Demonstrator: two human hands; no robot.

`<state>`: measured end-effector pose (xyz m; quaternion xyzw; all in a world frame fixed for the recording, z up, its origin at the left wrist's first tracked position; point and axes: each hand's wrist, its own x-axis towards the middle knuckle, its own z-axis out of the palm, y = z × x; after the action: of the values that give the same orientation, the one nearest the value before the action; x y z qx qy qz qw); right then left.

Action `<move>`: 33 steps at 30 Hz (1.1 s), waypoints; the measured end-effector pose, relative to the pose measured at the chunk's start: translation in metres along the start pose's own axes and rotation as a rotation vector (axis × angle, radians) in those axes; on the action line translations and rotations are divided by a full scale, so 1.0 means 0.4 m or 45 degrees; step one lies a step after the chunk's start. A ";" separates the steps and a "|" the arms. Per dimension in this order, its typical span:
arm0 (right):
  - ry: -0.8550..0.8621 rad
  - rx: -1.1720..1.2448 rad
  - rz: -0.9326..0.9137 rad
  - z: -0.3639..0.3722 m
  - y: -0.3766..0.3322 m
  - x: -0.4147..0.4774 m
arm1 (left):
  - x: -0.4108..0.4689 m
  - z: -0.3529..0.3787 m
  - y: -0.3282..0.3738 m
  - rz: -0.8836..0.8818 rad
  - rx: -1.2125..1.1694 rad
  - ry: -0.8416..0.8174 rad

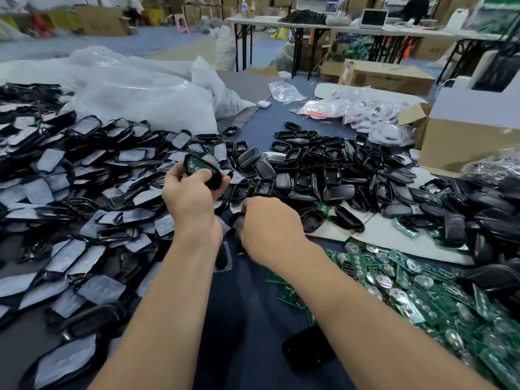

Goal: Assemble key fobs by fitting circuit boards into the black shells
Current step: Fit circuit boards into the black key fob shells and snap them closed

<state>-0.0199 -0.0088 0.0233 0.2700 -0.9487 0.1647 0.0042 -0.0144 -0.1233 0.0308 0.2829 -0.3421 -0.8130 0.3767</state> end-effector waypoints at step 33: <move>0.315 1.428 0.401 -0.077 0.298 -0.209 | -0.228 0.044 -0.167 -0.058 1.036 -1.072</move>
<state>-0.0121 0.1389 0.0073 0.0658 -0.7379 0.6696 -0.0531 -0.0043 -0.0114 0.0086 0.0649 -0.7409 -0.6665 0.0517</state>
